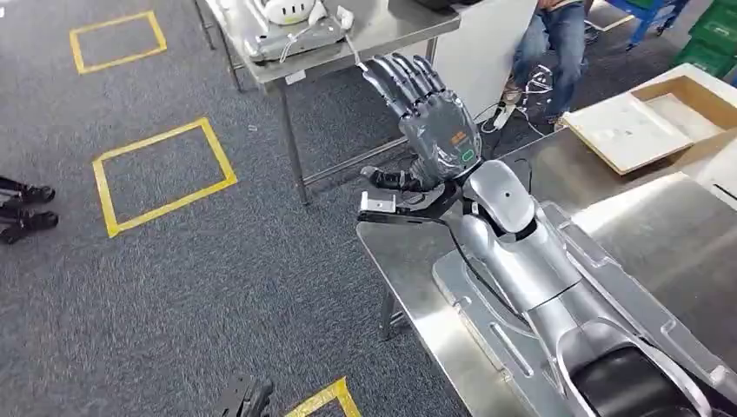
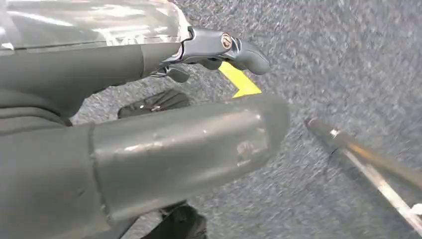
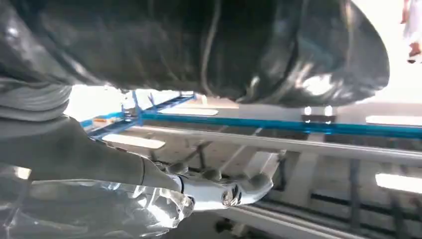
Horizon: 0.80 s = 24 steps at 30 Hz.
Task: Take the parts from the cabinet and place them on the table.
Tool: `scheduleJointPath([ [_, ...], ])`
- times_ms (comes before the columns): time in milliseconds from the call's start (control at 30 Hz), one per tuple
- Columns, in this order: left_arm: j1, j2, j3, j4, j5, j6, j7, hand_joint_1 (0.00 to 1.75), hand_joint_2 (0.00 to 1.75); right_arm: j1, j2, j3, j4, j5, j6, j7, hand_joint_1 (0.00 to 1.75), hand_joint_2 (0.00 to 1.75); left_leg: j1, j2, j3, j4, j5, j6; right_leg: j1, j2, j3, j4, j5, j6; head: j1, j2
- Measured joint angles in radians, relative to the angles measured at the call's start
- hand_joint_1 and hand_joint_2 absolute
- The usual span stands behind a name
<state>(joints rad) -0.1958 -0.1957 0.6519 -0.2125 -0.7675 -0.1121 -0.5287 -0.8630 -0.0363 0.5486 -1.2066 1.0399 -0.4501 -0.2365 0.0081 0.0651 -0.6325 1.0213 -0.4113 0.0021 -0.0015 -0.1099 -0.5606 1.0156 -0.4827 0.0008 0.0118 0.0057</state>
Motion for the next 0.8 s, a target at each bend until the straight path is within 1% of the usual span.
scheduleJointPath([
  [33, 0.001, 0.0, 0.0, 0.0, 0.0, 0.0, 0.0, 0.0, 0.0, 0.0, 0.004, 0.0, 0.0, 0.0, 0.0, -0.002, 0.0, 0.0, -0.001, -0.009, -0.002, 0.001, -0.001, 0.003, 0.004, -0.013, 0.003, -0.003, -0.001, 0.002, 0.001, 0.0],
  [67, 0.004, 0.002, 0.001, 0.0, 0.002, 0.0, -0.001, 0.0, 0.0, 0.0, 0.006, 0.0, 0.002, 0.0, 0.0, -0.002, 0.0, 0.0, -0.002, -0.021, -0.003, 0.001, -0.001, 0.008, 0.002, -0.023, 0.006, -0.005, -0.002, 0.005, 0.0, 0.0],
  [100, 0.004, 0.003, 0.002, 0.0, 0.003, 0.0, -0.001, 0.0, 0.0, -0.001, 0.008, 0.001, 0.002, 0.0, 0.0, -0.002, 0.0, 0.0, 0.003, -0.033, 0.004, -0.008, 0.004, 0.018, 0.001, -0.031, 0.006, -0.003, -0.01, 0.013, 0.0, 0.0],
  [133, 0.006, 0.003, 0.002, 0.0, 0.003, 0.0, -0.002, 0.0, 0.0, -0.002, 0.008, 0.001, 0.002, 0.0, -0.001, -0.002, 0.0, 0.0, 0.007, -0.045, 0.005, -0.013, 0.006, 0.023, -0.008, 0.023, 0.003, 0.018, -0.029, 0.018, 0.001, 0.0],
  [167, 0.004, 0.004, 0.002, 0.0, 0.003, 0.0, -0.001, 0.0, 0.0, -0.004, 0.008, 0.001, 0.003, 0.0, -0.003, -0.002, 0.0, 0.0, 0.007, -0.052, 0.004, -0.014, 0.007, 0.03, -0.013, 0.072, -0.023, 0.074, -0.063, 0.017, 0.0, 0.0],
  [200, 0.001, 0.004, 0.002, 0.0, 0.003, 0.0, -0.001, 0.0, 0.0, -0.003, 0.008, 0.001, 0.004, 0.0, -0.004, -0.002, 0.0, 0.0, 0.007, -0.063, 0.004, -0.014, 0.008, 0.034, -0.012, 0.096, -0.065, 0.157, -0.102, 0.017, 0.001, 0.0],
  [233, 0.0, 0.004, 0.002, 0.0, 0.003, 0.0, -0.001, 0.0, 0.0, 0.0, 0.008, 0.001, 0.007, 0.0, -0.004, -0.002, 0.0, 0.0, 0.007, -0.076, 0.004, -0.014, 0.007, 0.035, -0.012, 0.105, -0.105, 0.236, -0.132, 0.019, 0.001, 0.0],
  [267, 0.0, 0.004, 0.002, 0.0, 0.004, 0.0, -0.001, 0.0, 0.0, 0.003, 0.007, 0.001, 0.01, 0.0, -0.004, -0.002, 0.0, 0.0, 0.006, -0.091, 0.004, -0.013, 0.007, 0.036, -0.012, 0.109, -0.143, 0.3, -0.147, 0.02, 0.001, 0.0],
  [300, 0.002, 0.005, 0.003, 0.0, 0.004, 0.0, -0.001, 0.0, 0.0, 0.006, 0.008, 0.001, 0.013, 0.0, -0.004, -0.002, 0.0, 0.0, 0.006, -0.106, 0.005, -0.012, 0.007, 0.036, -0.012, 0.109, -0.16, 0.317, -0.135, 0.02, 0.0, 0.0],
  [333, 0.004, 0.005, 0.004, 0.0, 0.004, 0.001, -0.001, 0.0, 0.0, 0.008, 0.008, 0.001, 0.015, 0.0, -0.005, -0.003, 0.0, 0.0, 0.006, -0.121, 0.005, -0.01, 0.007, 0.036, -0.012, 0.109, -0.154, 0.288, -0.102, 0.019, 0.001, 0.0],
  [367, 0.006, 0.006, 0.005, 0.0, 0.005, 0.001, -0.002, 0.0, 0.0, 0.007, 0.007, 0.002, 0.016, 0.0, -0.006, -0.003, 0.0, 0.0, 0.006, -0.135, 0.005, -0.007, 0.006, 0.035, -0.013, 0.111, -0.128, 0.22, -0.052, 0.016, 0.001, 0.0],
  [400, 0.007, 0.006, 0.006, 0.0, 0.005, 0.003, -0.003, 0.0, 0.0, 0.006, 0.006, 0.002, 0.017, 0.0, -0.01, -0.003, 0.0, 0.0, 0.006, -0.15, 0.007, -0.003, 0.004, 0.032, -0.015, 0.121, -0.092, 0.135, -0.002, 0.013, 0.001, 0.0],
  [433, 0.008, 0.007, 0.006, 0.0, 0.006, 0.005, -0.004, 0.0, 0.0, 0.005, 0.006, 0.002, 0.018, -0.001, -0.016, -0.003, 0.0, 0.0, 0.006, -0.162, 0.006, -0.001, 0.001, 0.028, -0.017, 0.154, -0.06, 0.054, 0.035, 0.008, 0.001, 0.0],
  [467, 0.008, 0.007, 0.007, 0.0, 0.006, 0.006, -0.005, 0.0, 0.0, 0.005, 0.006, 0.002, 0.02, -0.002, -0.02, -0.005, 0.0, 0.0, 0.0, -0.17, -0.001, 0.005, -0.001, 0.022, -0.02, 0.19, -0.051, 0.032, 0.023, 0.006, 0.001, 0.0],
  [500, 0.008, 0.011, 0.007, 0.0, 0.006, 0.009, -0.006, 0.0, 0.0, 0.006, 0.006, 0.002, 0.021, -0.002, -0.022, -0.005, 0.0, 0.0, 0.003, -0.179, -0.005, 0.006, 0.001, 0.017, -0.02, 0.18, -0.05, 0.026, 0.022, 0.008, 0.0, 0.0],
  [533, 0.011, 0.013, 0.007, 0.0, 0.006, 0.011, -0.007, 0.0, 0.0, 0.008, 0.008, 0.003, 0.023, -0.002, -0.023, -0.007, 0.0, 0.0, 0.006, -0.187, -0.008, 0.004, 0.003, 0.011, -0.015, 0.174, -0.049, 0.025, 0.021, 0.007, 0.0, 0.0],
  [567, 0.015, 0.016, 0.008, 0.0, 0.006, 0.015, -0.007, 0.0, 0.0, 0.008, 0.012, 0.006, 0.024, 0.001, -0.024, -0.008, 0.0, 0.0, 0.009, -0.2, -0.008, -0.003, 0.007, 0.002, -0.011, 0.164, -0.047, 0.026, 0.02, 0.002, 0.001, 0.0],
  [600, 0.02, 0.019, 0.008, 0.0, 0.006, 0.017, -0.008, 0.0, 0.0, 0.007, 0.012, 0.006, 0.027, 0.003, -0.025, -0.008, 0.0, 0.0, 0.007, -0.21, -0.009, -0.004, 0.008, -0.006, -0.018, 0.152, -0.042, 0.016, 0.025, -0.006, 0.0, 0.0],
  [633, 0.025, 0.028, 0.008, 0.0, 0.007, 0.02, -0.008, 0.0, 0.0, 0.006, 0.015, 0.007, 0.029, 0.003, -0.025, -0.008, 0.0, 0.0, 0.01, -0.183, -0.012, 0.007, -0.001, -0.006, -0.021, 0.137, -0.037, 0.008, 0.03, -0.012, 0.001, 0.0],
  [667, 0.026, 0.028, 0.008, 0.0, 0.008, 0.021, -0.01, 0.0, 0.0, 0.007, 0.019, 0.008, 0.031, 0.005, -0.027, -0.008, 0.0, 0.0, 0.002, -0.128, -0.028, 0.045, -0.028, -0.009, -0.02, 0.13, -0.033, 0.004, 0.03, -0.02, -0.004, 0.0],
  [700, 0.023, 0.029, 0.009, 0.0, 0.013, 0.021, -0.014, 0.0, 0.0, 0.005, 0.02, 0.008, 0.034, 0.007, -0.028, -0.007, 0.0, 0.0, 0.004, -0.1, -0.062, 0.116, -0.066, -0.014, -0.018, 0.116, -0.032, 0.004, 0.03, -0.025, -0.004, 0.0],
  [733, 0.02, 0.031, 0.01, 0.0, 0.014, 0.021, -0.017, 0.0, 0.0, 0.006, 0.02, 0.01, 0.038, 0.007, -0.029, -0.008, 0.0, 0.0, 0.006, -0.086, -0.101, 0.197, -0.101, -0.017, -0.014, 0.103, -0.032, 0.005, 0.029, -0.027, -0.004, 0.0],
  [767, 0.019, 0.031, 0.013, 0.0, 0.015, 0.021, -0.019, 0.0, 0.0, 0.006, 0.02, 0.013, 0.045, 0.007, -0.03, -0.007, 0.0, 0.0, 0.006, -0.078, -0.136, 0.268, -0.126, -0.019, -0.012, 0.088, -0.032, 0.006, 0.027, -0.029, -0.004, 0.0],
  [800, 0.021, 0.031, 0.016, 0.0, 0.015, 0.021, -0.019, 0.0, 0.0, 0.006, 0.02, 0.016, 0.051, 0.007, -0.029, -0.007, 0.0, 0.0, 0.006, -0.075, -0.152, 0.299, -0.128, -0.02, -0.011, 0.076, -0.032, 0.007, 0.025, -0.029, -0.004, 0.0],
])
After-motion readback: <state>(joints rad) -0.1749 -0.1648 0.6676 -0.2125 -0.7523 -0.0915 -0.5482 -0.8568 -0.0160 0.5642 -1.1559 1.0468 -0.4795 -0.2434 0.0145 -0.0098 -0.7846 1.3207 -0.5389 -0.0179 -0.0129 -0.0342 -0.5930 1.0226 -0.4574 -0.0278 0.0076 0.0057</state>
